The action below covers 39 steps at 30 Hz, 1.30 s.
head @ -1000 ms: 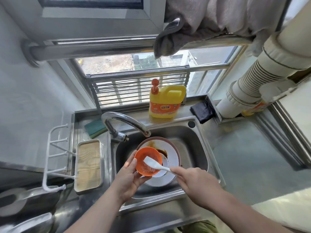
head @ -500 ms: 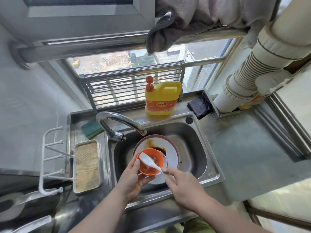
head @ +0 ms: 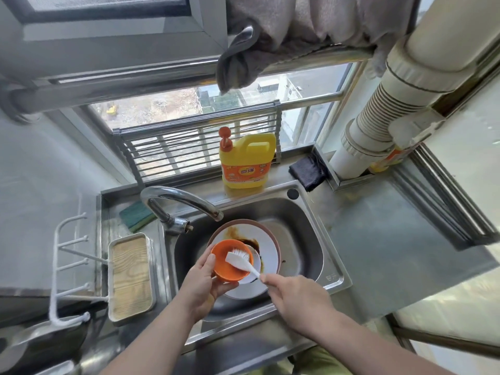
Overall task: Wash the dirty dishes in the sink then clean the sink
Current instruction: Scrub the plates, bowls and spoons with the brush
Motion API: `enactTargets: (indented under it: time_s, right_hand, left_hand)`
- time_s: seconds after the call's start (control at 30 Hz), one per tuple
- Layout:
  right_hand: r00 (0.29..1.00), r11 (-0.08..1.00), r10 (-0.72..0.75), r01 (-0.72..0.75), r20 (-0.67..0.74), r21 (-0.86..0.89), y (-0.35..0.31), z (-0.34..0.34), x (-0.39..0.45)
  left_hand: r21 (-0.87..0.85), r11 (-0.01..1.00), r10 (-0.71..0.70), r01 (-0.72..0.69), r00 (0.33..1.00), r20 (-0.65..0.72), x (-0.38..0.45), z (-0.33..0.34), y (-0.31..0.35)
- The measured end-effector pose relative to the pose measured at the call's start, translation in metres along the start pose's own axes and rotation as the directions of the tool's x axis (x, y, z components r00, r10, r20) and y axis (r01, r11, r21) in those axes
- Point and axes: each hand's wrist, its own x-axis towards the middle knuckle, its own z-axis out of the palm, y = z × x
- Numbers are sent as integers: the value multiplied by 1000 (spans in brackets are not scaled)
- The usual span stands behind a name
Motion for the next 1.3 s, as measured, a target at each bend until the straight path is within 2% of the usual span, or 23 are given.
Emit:
enactTargets:
  time_s: [0.07, 0.13, 0.2, 0.23, 0.27, 0.33, 0.37, 0.4, 0.43, 0.5, 0.57, 0.63, 0.67, 0.7, 0.73, 0.83, 0.9, 0.93, 1.0, 1.07, 1.17, 1.23, 1.3]
  right_hand:
    - [995, 957, 73, -91, 73, 275, -10, 6, -7]
    - [983, 820, 127, -178, 130, 544, -22, 10, -1]
    - [976, 742, 173, -218, 133, 634, -23, 10, 9]
    - [978, 753, 174, -205, 112, 626, -21, 7, 12]
    - [984, 814, 155, -175, 82, 554, -16, 3, 12]
    - [995, 971, 92, -96, 26, 219, -1, -6, 9]
    - [998, 996, 57, -56, -3, 71, 5, -8, 5]
    - [999, 999, 33, -33, -19, 2, 7, -9, 0]
    - [1000, 1000, 27, -27, -11, -4, 6, -9, -5]
    - [998, 993, 42, -46, 37, 108, 0, -7, -11]
    - [991, 911, 97, -126, 91, 394, -11, -3, -10]
    - [966, 707, 197, -260, 170, 657, -25, 0, -3]
    - [941, 589, 239, -337, 241, 735, -31, 3, -1]
    - [926, 538, 244, -377, 289, 754, -34, 8, -1]
    - [928, 567, 224, -372, 297, 735, -34, 12, -4]
    - [973, 798, 96, -202, 211, 569, -18, 2, -12]
    - [991, 969, 24, -56, 135, 240, 2, -18, -12]
    - [993, 999, -14, 8, 117, 53, 9, -28, -10]
    - [990, 960, -121, 137, 79, -243, 15, -42, -5]
    - [964, 859, -243, 267, 112, -436, 13, -48, 0]
    - [952, 811, -269, 304, 144, -500, 21, -49, 2]
    - [964, 843, -231, 267, 134, -467, 21, -41, -3]
    - [978, 923, -154, 194, 142, -332, 13, -25, -13]
  left_hand:
    - [3, 1000, 0, 0, 1000, 4, 2, 1, -2]
    - [-8, 1000, -17, 18, 1000, 6, 0, 6, -10]
    - [-32, 999, -25, 25, 1000, 16, -2, 7, -19]
    - [-40, 999, -28, 29, 999, 21, -3, 7, -21]
    - [-43, 999, -31, 32, 999, 21, -4, 6, -20]
    - [-23, 999, -29, 29, 1000, 12, -4, 3, -15]
    - [1, 1000, -24, 24, 1000, 13, -3, 0, -11]
    - [23, 1000, -18, 17, 1000, 20, -2, -1, -8]
    - [37, 999, -12, 11, 1000, 27, -1, -1, -6]
    - [34, 999, -8, 7, 1000, 28, -1, 4, -5]
    - [-12, 1000, -5, 5, 1000, 19, -4, 14, -10]
    - [-50, 999, -9, 9, 1000, 12, -8, 23, -19]
    - [-55, 998, -14, 14, 1000, 3, -10, 26, -22]
    - [-48, 999, -16, 16, 1000, -9, -11, 28, -24]
    - [-27, 1000, -15, 14, 1000, -20, -11, 29, -24]
    - [28, 1000, 4, -3, 1000, -31, -6, 22, -16]
    - [83, 997, 0, 1, 1000, -5, -1, 17, -8]
    - [120, 993, -12, 10, 1000, 12, -1, 16, -5]
    - [202, 979, -37, 28, 998, 43, -2, 14, 0]
    - [272, 961, -62, 44, 996, 60, -4, 14, 1]
    - [307, 950, -87, 62, 994, 68, -3, 14, 8]
    - [295, 954, -80, 57, 995, 65, -1, 13, 14]
    - [275, 961, -55, 36, 997, 61, 1, 16, 16]
